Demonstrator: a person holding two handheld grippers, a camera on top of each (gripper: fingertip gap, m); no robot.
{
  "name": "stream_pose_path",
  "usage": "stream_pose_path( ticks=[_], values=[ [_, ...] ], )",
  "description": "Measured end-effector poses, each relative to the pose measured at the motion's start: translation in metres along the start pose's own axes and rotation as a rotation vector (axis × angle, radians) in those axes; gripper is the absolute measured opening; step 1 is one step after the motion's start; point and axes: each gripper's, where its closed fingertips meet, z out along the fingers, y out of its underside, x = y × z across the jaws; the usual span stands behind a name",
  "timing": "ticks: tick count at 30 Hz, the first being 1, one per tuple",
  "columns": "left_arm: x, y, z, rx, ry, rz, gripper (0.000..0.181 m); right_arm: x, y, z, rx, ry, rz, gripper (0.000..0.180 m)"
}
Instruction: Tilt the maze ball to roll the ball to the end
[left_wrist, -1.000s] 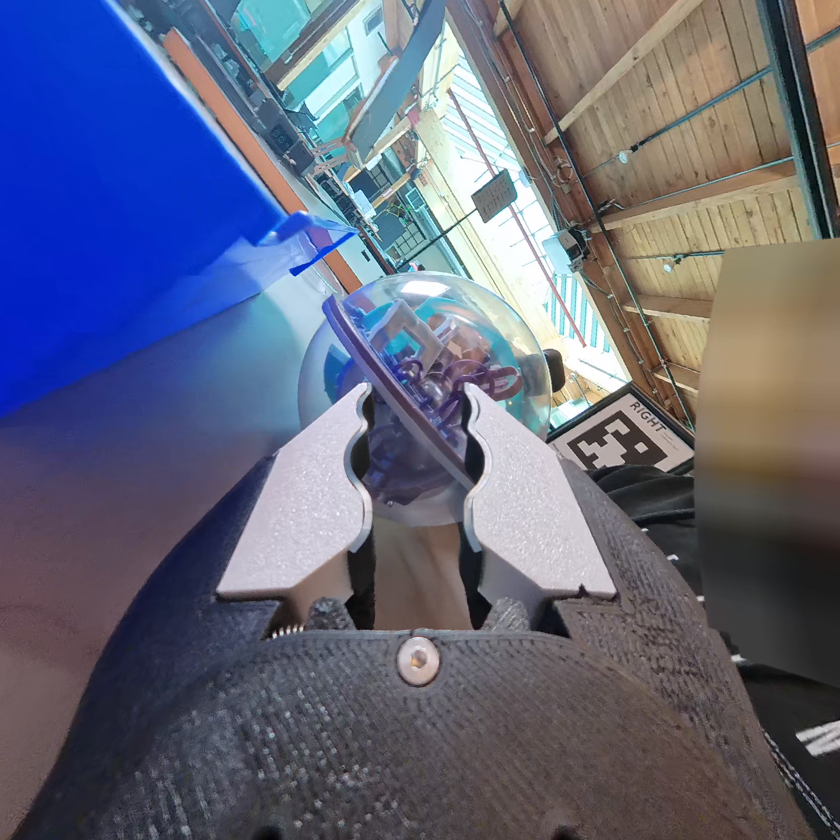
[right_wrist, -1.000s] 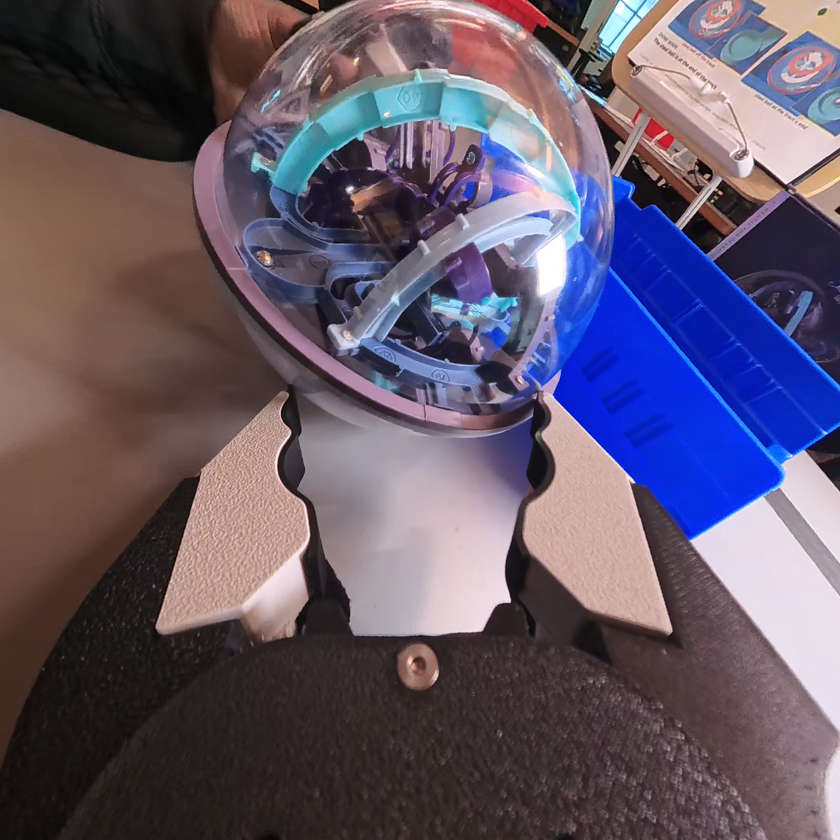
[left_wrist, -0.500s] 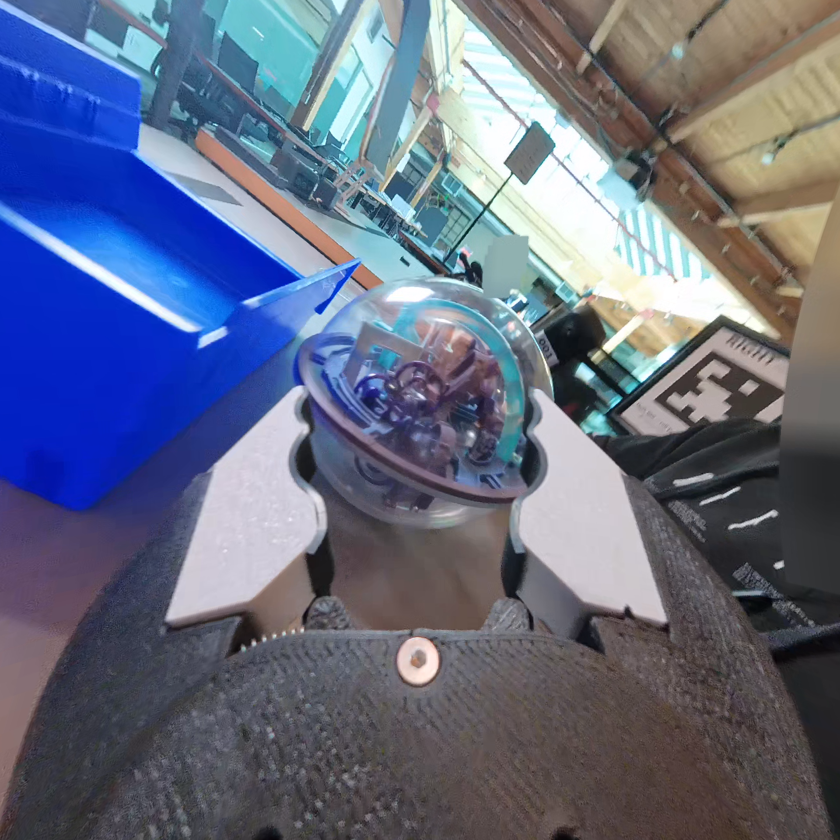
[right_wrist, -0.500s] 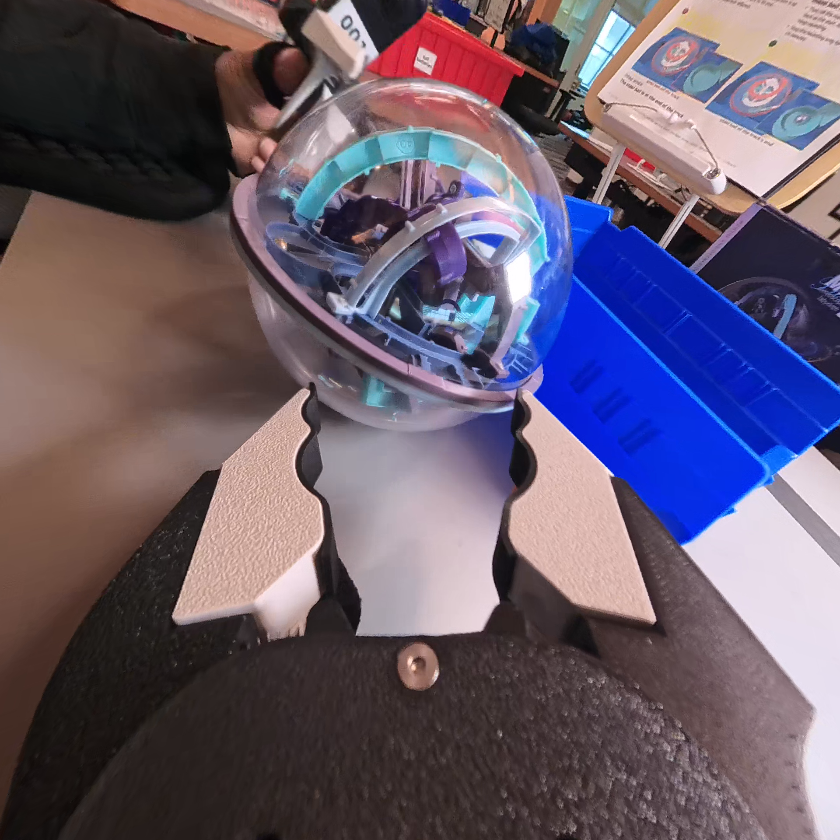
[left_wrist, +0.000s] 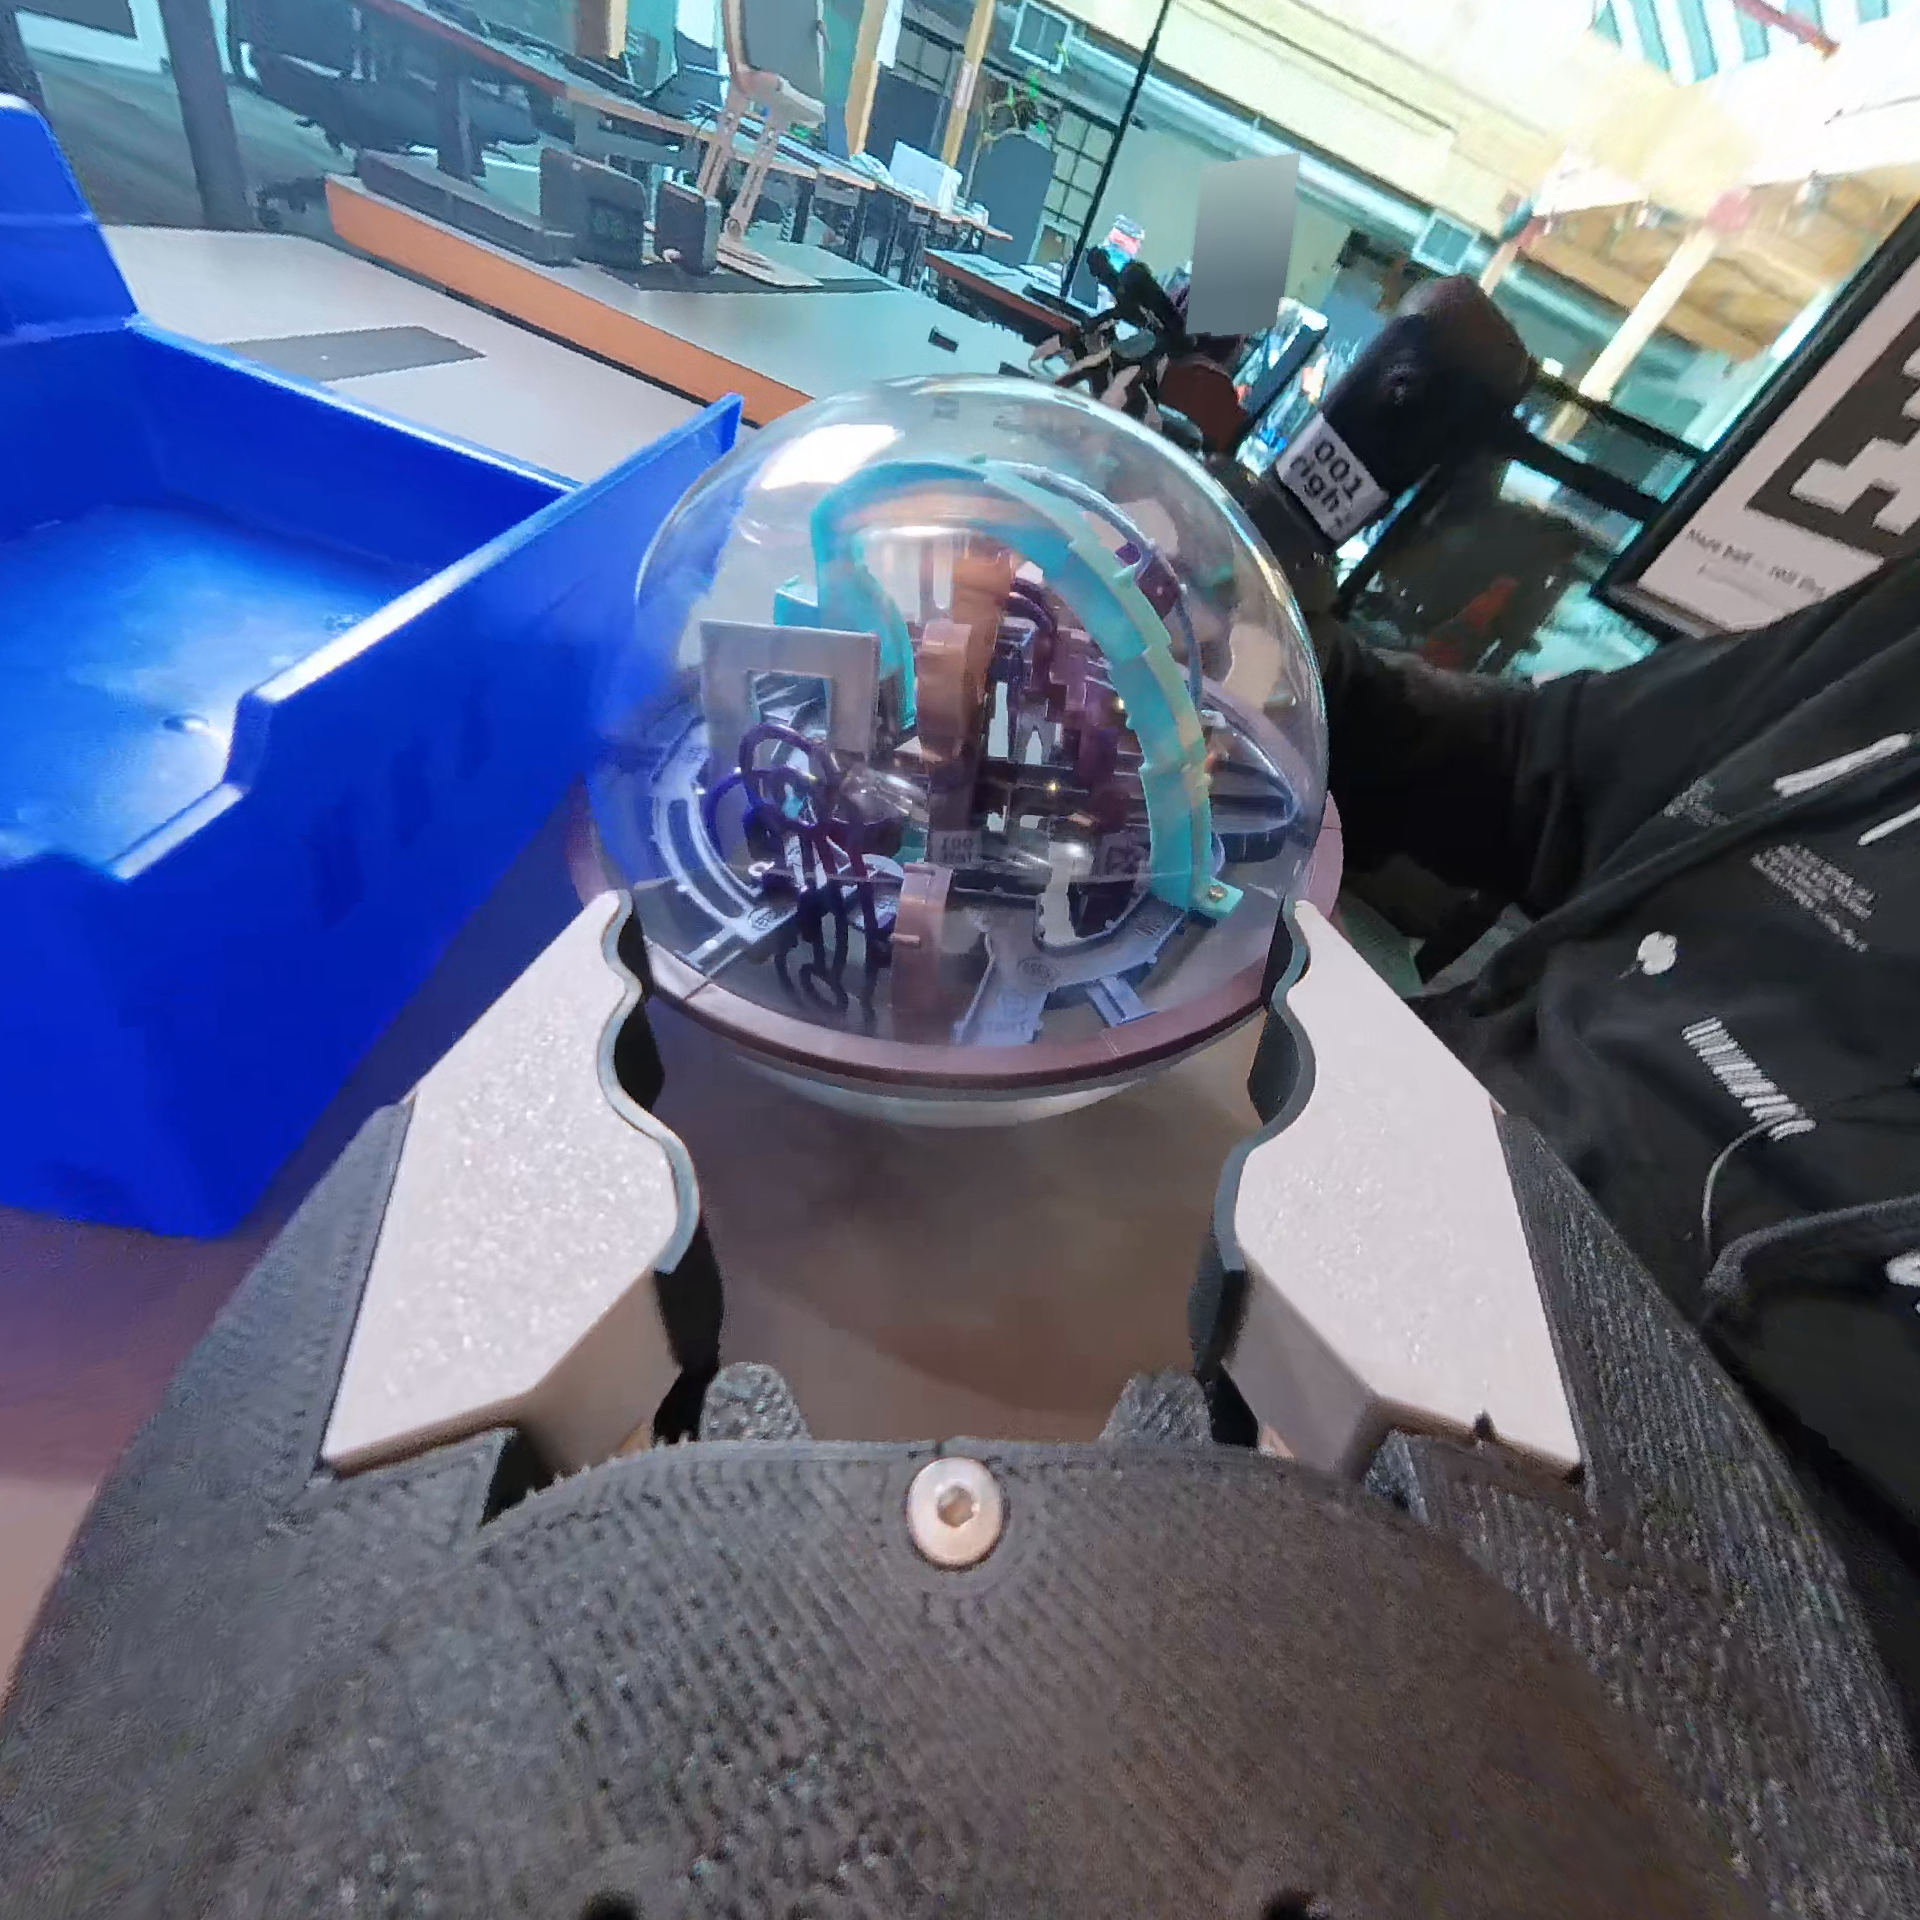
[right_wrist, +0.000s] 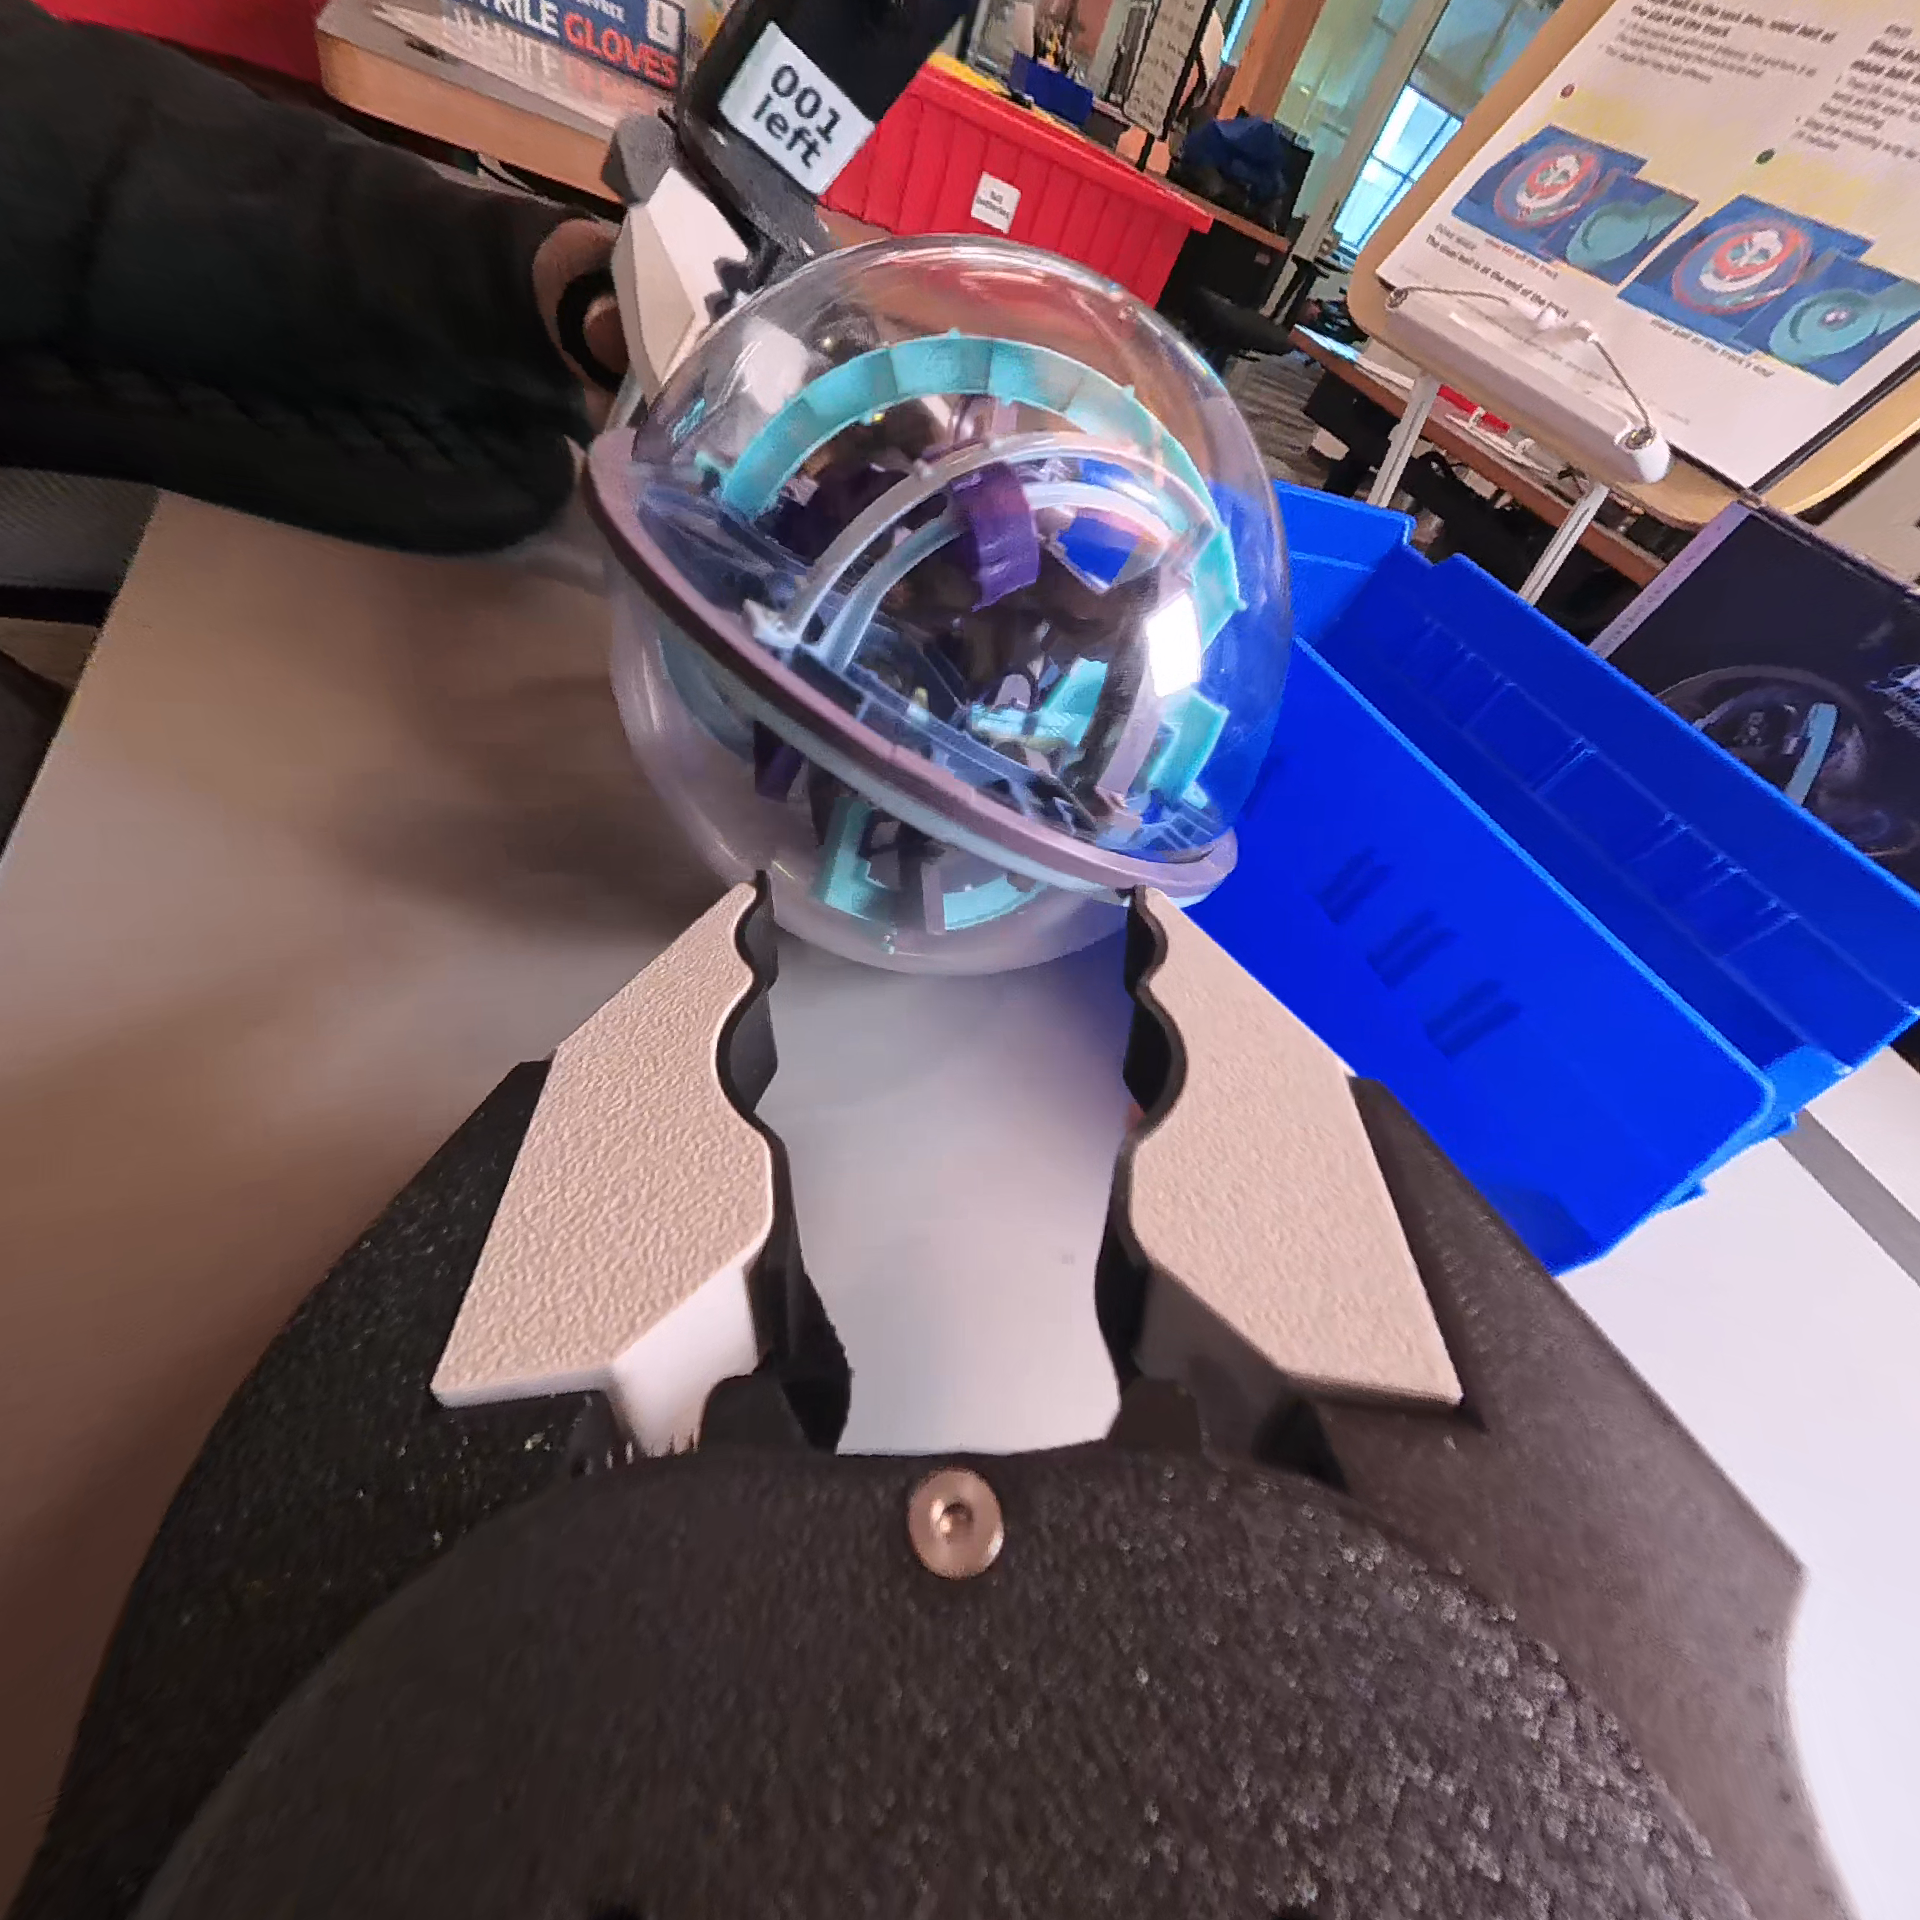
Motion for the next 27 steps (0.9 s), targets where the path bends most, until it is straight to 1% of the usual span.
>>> stream_pose_path(
  ticks=[7, 12, 18, 20, 23, 27],
  values=[
    [0.002, 0.004, 0.004, -0.026, -0.035, 0.123, 0.116, 0.003, -0.004, -0.003, 0.036, -0.014, 0.068, 0.068],
    [0.002, 0.003, 0.006, -0.03, -0.068, 0.197, 0.116, 0.004, -0.003, -0.003, 0.024, -0.018, 0.091, 0.071],
    [0.001, 0.002, 0.006, -0.023, -0.074, 0.188, 0.116, 0.005, -0.001, -0.003, 0.013, -0.011, 0.1, 0.072],
    [0.002, 0.001, 0.006, -0.021, -0.083, 0.228, 0.113, 0.006, 0.002, -0.002, -0.002, -0.009, 0.109, 0.074],
    [0.006, -0.002, 0.004, -0.01, -0.091, 0.29, 0.103, 0.008, 0.01, -0.001, -0.042, -0.004, 0.119, 0.078],
    [0.01, -0.005, 0.004, -0.004, -0.11, 0.344, 0.102, 0.005, 0.017, 0.001, -0.067, -0.016, 0.111, 0.078]
  ],
)
